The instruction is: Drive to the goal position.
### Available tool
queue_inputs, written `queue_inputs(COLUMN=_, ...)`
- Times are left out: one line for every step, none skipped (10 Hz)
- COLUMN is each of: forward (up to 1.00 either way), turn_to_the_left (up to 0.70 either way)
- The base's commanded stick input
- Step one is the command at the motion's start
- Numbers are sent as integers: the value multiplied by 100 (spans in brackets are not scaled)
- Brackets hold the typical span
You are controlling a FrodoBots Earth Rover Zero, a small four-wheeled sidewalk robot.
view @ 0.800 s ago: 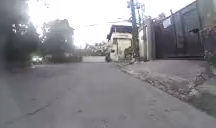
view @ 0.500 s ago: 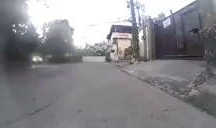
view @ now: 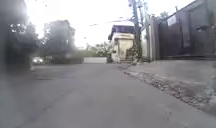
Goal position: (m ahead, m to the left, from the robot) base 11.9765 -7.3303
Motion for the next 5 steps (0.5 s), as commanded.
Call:
queue_inputs(forward=100, turn_to_the_left=0)
queue_inputs(forward=100, turn_to_the_left=0)
queue_inputs(forward=100, turn_to_the_left=0)
queue_inputs(forward=100, turn_to_the_left=0)
queue_inputs(forward=100, turn_to_the_left=0)
